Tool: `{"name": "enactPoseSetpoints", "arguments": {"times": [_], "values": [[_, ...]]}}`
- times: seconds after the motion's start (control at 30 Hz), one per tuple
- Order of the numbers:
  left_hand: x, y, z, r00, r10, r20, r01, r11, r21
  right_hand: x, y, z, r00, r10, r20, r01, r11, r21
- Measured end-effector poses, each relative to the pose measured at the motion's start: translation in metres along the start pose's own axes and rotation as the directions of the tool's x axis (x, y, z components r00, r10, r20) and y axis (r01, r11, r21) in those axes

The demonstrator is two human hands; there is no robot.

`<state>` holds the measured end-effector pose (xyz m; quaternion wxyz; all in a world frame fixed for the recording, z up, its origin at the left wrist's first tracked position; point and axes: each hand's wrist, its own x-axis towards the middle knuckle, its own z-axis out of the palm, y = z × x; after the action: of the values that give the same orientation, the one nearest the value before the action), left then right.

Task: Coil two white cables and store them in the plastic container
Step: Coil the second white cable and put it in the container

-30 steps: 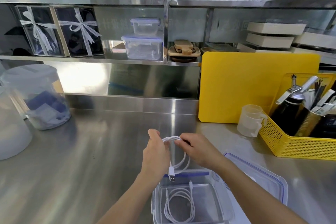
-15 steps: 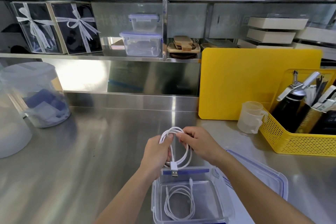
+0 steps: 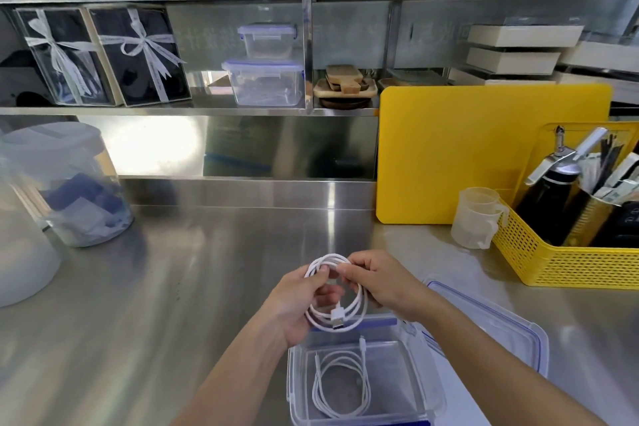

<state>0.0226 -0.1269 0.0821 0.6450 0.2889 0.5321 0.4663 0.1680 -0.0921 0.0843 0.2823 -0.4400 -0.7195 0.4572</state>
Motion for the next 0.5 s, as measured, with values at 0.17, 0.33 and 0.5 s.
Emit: {"name": "enactPoseSetpoints", "arguments": {"times": [0.17,0.33,0.5], "values": [[0.001,-0.003,0.000,0.999,-0.041,-0.033,0.042,0.998,0.046,-0.002,0.001,0.004,0.998,0.054,-0.014,-0.053,0.994,0.096],[0.006,-0.018,0.002,0.989,0.045,-0.144,-0.014,0.977,0.215,-0.001,-0.002,0.000,0.998,0.069,0.012,-0.069,0.995,0.071],[0.013,-0.017,-0.005,0.942,0.297,-0.156,-0.165,0.815,0.555,-0.003,0.004,0.013,0.999,0.036,-0.032,-0.034,0.998,0.061]]}}
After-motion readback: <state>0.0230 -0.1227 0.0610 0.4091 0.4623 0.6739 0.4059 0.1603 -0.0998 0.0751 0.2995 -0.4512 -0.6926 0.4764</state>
